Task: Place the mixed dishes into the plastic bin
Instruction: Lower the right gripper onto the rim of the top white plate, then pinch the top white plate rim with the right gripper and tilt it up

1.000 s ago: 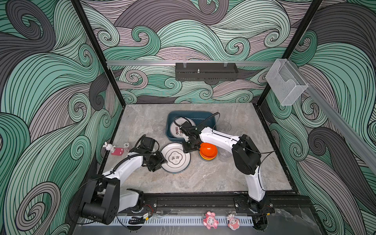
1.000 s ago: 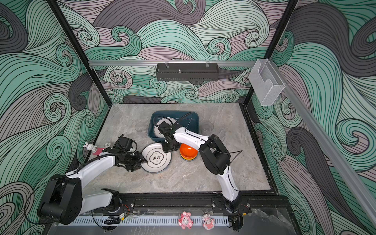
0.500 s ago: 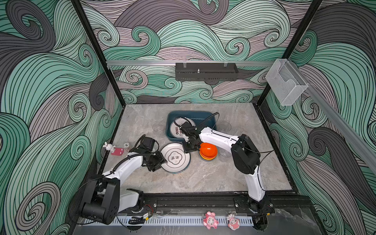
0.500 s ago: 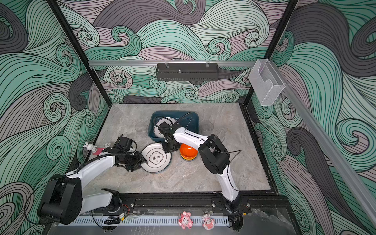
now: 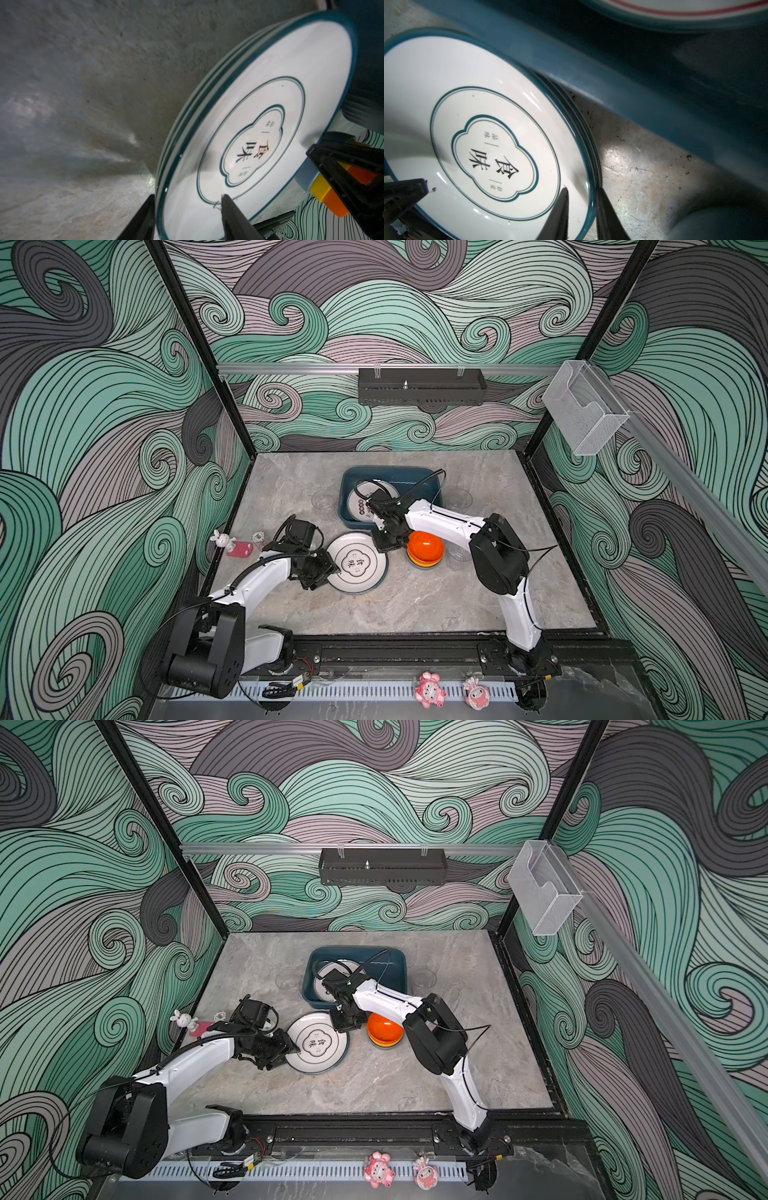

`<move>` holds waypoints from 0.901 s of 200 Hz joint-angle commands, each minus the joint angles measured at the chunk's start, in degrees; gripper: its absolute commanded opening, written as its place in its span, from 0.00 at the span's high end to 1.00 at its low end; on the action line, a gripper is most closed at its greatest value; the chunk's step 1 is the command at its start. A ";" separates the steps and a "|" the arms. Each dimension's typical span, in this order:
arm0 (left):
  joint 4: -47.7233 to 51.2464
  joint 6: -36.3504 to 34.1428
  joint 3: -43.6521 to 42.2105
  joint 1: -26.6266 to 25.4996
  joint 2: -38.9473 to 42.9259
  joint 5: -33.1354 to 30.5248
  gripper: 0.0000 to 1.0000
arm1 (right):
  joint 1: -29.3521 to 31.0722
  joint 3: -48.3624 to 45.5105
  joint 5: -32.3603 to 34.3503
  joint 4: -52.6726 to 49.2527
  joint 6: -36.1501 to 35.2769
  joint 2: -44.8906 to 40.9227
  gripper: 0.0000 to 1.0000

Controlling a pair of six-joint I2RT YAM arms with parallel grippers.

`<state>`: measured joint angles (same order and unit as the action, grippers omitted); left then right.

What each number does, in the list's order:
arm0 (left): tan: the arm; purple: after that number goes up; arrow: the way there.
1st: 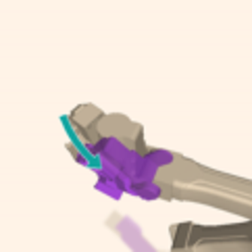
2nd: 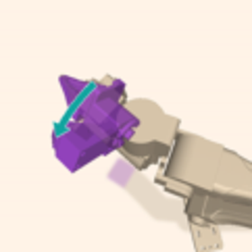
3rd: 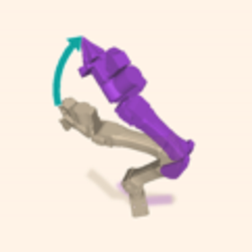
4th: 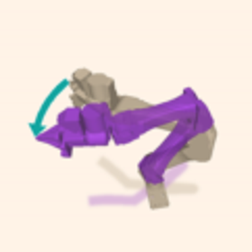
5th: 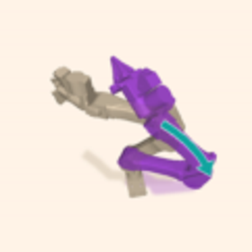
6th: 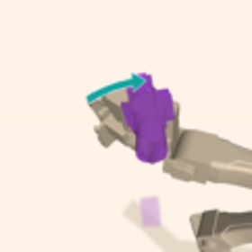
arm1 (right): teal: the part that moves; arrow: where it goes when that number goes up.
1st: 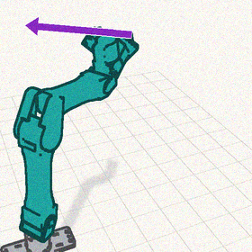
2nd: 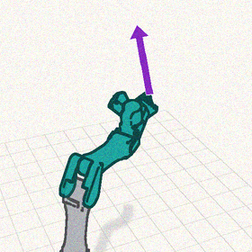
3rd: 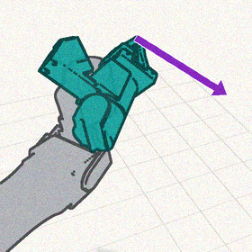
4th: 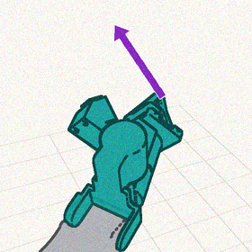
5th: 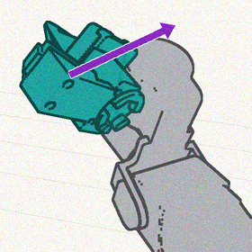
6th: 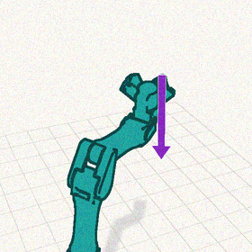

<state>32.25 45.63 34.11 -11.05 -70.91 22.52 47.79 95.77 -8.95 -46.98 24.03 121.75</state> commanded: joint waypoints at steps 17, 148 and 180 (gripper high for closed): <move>0.58 -0.63 -0.53 0.65 1.24 0.33 0.49 | 0.90 1.02 -0.36 -1.18 -0.72 1.52 0.81; 1.31 -0.11 -0.87 0.74 1.66 -0.11 0.53 | 1.23 1.29 -1.48 -1.37 -1.44 2.58 0.95; 2.35 -0.01 -1.04 0.77 2.77 -0.88 0.53 | 1.25 1.41 -1.99 -1.42 -1.27 3.07 0.89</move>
<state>32.84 45.63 33.41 -10.63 -69.89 22.28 48.60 96.53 -9.87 -47.37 22.90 122.89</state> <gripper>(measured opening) 0.470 0.098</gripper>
